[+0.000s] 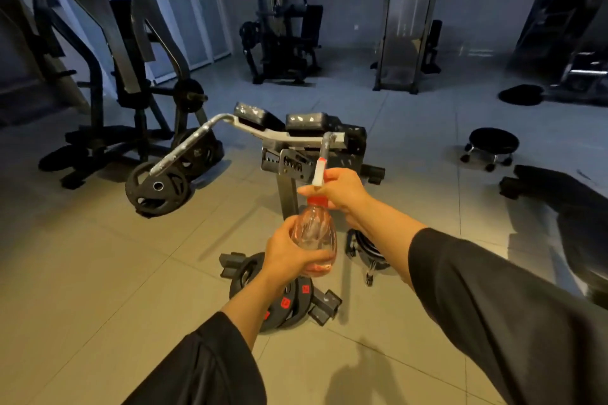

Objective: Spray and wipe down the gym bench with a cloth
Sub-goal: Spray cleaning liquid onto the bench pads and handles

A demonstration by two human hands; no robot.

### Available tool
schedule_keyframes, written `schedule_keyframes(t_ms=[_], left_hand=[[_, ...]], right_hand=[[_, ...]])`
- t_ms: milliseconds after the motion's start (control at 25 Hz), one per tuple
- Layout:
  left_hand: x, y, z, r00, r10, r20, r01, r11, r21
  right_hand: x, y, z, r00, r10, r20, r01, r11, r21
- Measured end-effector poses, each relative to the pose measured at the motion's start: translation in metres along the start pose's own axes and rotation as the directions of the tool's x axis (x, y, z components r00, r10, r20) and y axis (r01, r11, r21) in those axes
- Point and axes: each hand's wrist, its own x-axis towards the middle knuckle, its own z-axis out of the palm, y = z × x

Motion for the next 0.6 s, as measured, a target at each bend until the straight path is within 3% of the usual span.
schedule_keyframes(t_ms=[80, 200, 600], left_hand=[[0.012, -0.002, -0.004, 1.000, -0.009, -0.003, 0.009, 1.000, -0.014], [0.024, -0.008, -0.012, 1.000, -0.014, 0.019, 0.014, 1.000, -0.008], [0.051, -0.026, -0.069, 0.987, 0.000, 0.163, -0.016, 0.995, 0.100]], right_hand=[[0.014, -0.002, 0.002, 0.995, 0.053, 0.084, -0.058, 0.997, 0.059], [0.027, 0.002, 0.008, 0.994, 0.052, 0.099, -0.055, 0.998, 0.025], [0.043, 0.016, 0.054, 0.986, 0.149, -0.081, -0.149, 0.989, 0.008]])
